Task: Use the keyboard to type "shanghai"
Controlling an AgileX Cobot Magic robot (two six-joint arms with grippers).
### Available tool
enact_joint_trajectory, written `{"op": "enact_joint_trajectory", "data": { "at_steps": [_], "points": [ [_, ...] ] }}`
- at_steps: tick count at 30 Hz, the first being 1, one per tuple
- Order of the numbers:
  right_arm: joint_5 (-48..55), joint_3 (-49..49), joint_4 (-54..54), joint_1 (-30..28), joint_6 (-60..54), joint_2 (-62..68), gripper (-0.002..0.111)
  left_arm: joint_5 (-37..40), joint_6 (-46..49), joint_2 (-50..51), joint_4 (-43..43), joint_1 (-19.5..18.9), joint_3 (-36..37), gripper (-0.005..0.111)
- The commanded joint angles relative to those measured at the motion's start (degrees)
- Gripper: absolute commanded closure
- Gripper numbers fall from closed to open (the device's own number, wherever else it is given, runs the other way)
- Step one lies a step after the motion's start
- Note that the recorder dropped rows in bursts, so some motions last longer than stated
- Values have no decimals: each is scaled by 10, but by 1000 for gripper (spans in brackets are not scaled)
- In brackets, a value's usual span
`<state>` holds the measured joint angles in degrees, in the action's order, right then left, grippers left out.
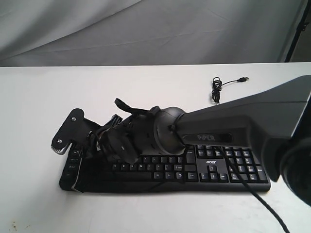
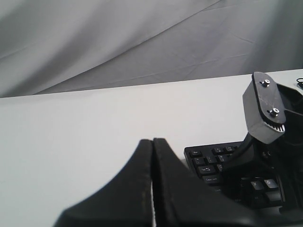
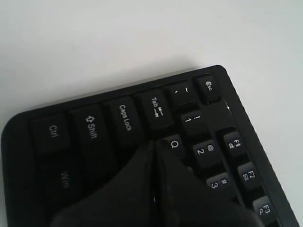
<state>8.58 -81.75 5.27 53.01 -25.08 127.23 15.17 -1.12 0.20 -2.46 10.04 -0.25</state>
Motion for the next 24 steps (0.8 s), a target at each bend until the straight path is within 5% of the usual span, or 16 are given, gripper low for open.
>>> {"op": "enact_joint_trajectory", "data": {
  "at_steps": [1,12,24],
  "points": [
    [11,-4,-11,-2,-5,1,108,-3,-2,-2,-3,2,2,107],
    [29,3,-23,-23,-4,-53,108,-3,-2,-2,-3,2,2,107],
    [-53,211,0,-95,0,-177,108,-3,-2,-2,-3,2,2,107]
  ]
}}
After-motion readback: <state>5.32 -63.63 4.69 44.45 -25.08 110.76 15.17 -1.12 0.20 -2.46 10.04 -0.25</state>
